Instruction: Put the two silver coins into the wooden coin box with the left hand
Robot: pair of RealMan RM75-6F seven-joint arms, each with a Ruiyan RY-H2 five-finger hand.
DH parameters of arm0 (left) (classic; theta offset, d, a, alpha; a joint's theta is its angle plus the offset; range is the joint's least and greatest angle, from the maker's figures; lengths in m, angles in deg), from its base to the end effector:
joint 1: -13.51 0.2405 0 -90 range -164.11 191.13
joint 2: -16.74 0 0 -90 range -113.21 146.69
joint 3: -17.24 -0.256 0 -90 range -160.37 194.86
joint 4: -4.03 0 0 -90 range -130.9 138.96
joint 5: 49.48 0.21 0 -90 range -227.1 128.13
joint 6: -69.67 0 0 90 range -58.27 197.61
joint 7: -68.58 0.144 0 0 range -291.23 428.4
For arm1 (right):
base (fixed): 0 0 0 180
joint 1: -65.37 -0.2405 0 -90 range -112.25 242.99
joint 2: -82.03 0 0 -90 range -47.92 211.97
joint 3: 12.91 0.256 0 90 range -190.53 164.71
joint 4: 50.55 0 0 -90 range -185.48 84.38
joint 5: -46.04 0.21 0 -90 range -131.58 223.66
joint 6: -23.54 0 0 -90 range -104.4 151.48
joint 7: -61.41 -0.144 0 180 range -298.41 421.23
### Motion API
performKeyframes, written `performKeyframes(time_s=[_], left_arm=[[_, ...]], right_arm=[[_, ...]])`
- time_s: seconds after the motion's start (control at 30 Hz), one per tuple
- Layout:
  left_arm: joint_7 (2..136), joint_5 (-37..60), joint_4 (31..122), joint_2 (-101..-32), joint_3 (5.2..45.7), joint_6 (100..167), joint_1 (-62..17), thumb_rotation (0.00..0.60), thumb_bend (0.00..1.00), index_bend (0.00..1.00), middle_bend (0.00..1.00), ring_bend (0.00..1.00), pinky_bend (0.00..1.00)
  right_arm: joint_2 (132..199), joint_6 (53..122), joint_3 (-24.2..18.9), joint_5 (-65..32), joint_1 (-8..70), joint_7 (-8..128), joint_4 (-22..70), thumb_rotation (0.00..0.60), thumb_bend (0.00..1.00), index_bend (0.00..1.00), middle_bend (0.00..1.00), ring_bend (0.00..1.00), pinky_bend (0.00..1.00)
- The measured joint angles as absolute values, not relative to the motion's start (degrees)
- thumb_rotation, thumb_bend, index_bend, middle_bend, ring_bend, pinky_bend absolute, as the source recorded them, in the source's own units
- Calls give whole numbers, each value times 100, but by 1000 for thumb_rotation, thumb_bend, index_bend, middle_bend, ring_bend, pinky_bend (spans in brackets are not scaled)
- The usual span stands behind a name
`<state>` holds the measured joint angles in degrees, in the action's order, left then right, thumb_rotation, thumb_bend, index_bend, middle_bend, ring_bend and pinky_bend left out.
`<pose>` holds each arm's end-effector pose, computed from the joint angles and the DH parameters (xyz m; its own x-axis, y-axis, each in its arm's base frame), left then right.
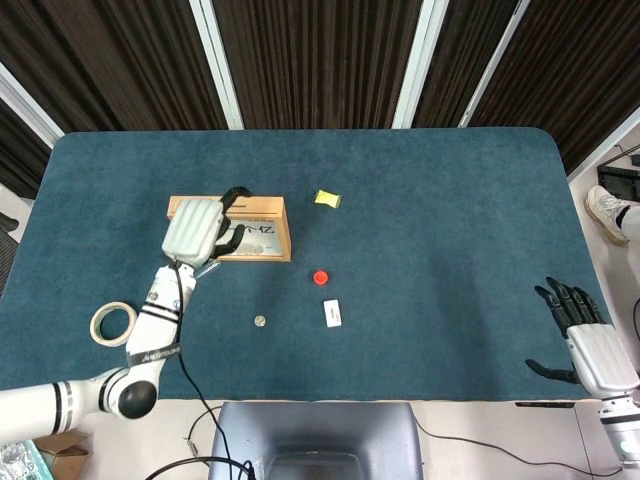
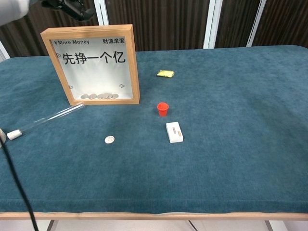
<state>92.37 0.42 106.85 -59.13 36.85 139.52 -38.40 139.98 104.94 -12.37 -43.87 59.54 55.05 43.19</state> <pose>-0.0543 0.3754 0.0944 0.2390 -0.0084 0.9710 0.9171 -0.3267 -0.2285 -0.3099 -0.1769 0.1738 0.3812 -0.1011 0.9189 -0.9239 -0.0778 0.3747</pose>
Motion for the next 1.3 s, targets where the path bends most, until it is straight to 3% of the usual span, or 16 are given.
performKeyframes(time_s=[0.27, 0.53, 1.03, 1.3], left_arm=[[8693, 1695, 11287, -6056, 2535, 14881, -2742, 600, 430, 333, 1000, 1000, 1000], [8271, 2516, 10412, -6993, 1546, 15198, -1933, 600, 428, 399, 1000, 1000, 1000], [8575, 2505, 8652, -8565, 1641, 14688, -1558, 600, 430, 353, 1000, 1000, 1000], [8893, 2392, 8224, -8921, 1863, 14519, -1550, 600, 428, 380, 1000, 1000, 1000]], right_arm=[[14054, 10478, -1299, -4491, 5942, 5673, 4357, 600, 121, 0, 0, 0, 0], [14086, 10469, -1335, -4552, 5931, 5733, 4377, 600, 121, 0, 0, 0, 0], [14037, 10483, -1341, -4534, 5938, 5643, 4361, 600, 121, 0, 0, 0, 0], [14021, 10509, -1341, -4542, 5945, 5597, 4356, 600, 121, 0, 0, 0, 0]])
